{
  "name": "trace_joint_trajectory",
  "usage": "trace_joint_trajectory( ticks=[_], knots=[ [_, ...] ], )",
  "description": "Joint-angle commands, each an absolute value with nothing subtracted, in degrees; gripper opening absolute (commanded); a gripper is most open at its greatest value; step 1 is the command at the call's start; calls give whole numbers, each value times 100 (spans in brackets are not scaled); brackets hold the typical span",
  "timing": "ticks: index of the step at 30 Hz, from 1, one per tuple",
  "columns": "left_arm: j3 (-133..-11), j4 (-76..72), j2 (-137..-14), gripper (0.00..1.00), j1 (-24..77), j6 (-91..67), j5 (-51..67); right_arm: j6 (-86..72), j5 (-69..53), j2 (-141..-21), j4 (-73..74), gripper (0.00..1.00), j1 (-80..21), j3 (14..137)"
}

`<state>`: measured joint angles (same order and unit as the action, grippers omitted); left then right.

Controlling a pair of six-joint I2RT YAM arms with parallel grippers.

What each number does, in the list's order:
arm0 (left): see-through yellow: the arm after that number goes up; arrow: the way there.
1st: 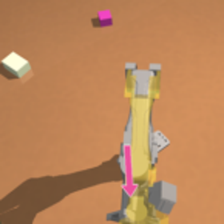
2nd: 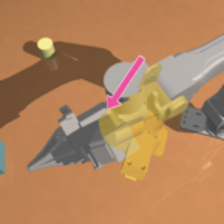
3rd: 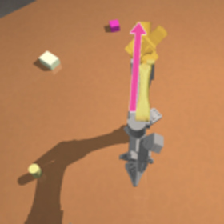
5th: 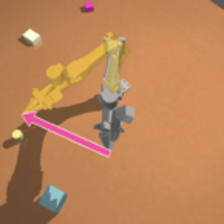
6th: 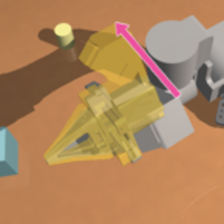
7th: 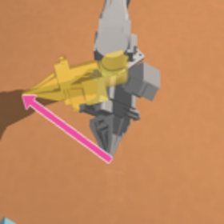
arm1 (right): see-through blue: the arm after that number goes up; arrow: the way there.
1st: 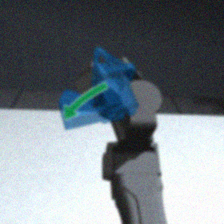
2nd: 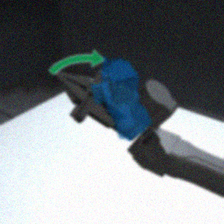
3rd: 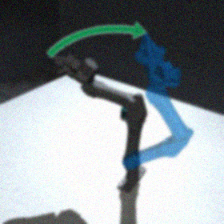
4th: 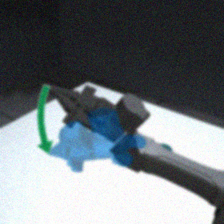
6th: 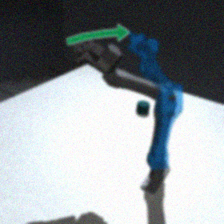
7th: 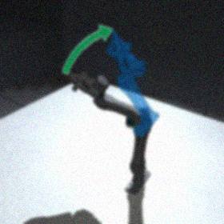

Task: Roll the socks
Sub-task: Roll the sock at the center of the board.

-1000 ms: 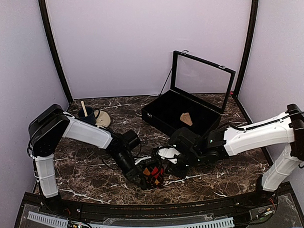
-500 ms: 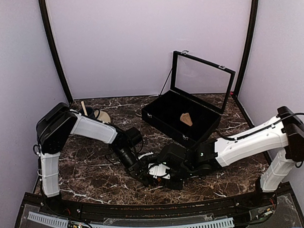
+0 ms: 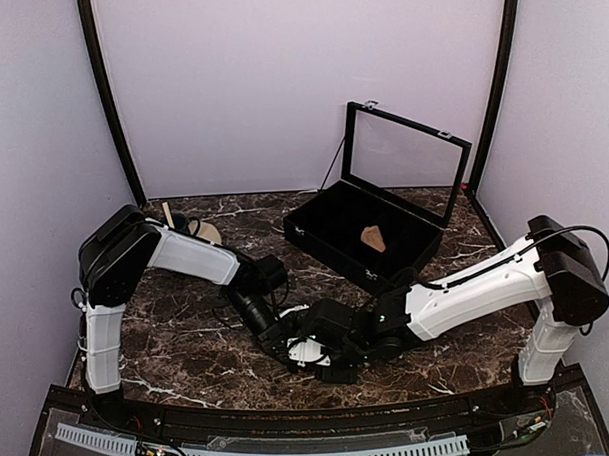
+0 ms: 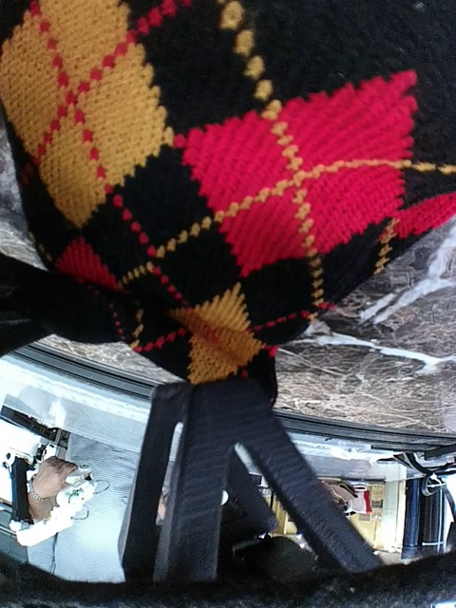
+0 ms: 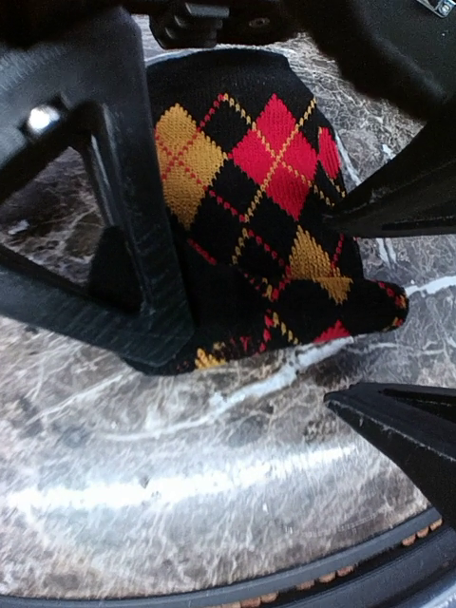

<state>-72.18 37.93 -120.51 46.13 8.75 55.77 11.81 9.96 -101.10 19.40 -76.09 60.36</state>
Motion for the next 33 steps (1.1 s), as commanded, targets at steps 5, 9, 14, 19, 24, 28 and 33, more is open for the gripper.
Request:
trace_joint_trajectory(
  ticks=[5, 9, 14, 19, 24, 28, 33],
  knots=[
    [-7348, 4015, -12103, 0, 4579, 1020, 5666, 1260, 1083, -10347, 1776, 48, -7532, 6161],
    [-7343, 4014, -12102, 0, 4579, 1013, 5651, 1231, 920, -10467, 1824, 45, -7409, 6207],
    [-7375, 4017, -12115, 0, 4579, 1002, 5636, 1174, 585, -10550, 1928, 29, -7244, 6236],
    [-7413, 4020, -12118, 0, 4579, 908, 5491, 1096, -13, -10697, 2257, 13, -7061, 6415],
    [-7421, 3982, -12105, 10, 4504, 711, 5351, 928, -808, -10718, 2458, 7, -6811, 6448],
    [-7234, 3699, -11946, 19, 4404, 457, 5382, 778, -1371, -10679, 2468, 5, -6584, 6335],
    [-6894, 3173, -11537, 34, 4235, 108, 5311, 618, -1753, -10608, 2393, 5, -6413, 6113]
  ],
)
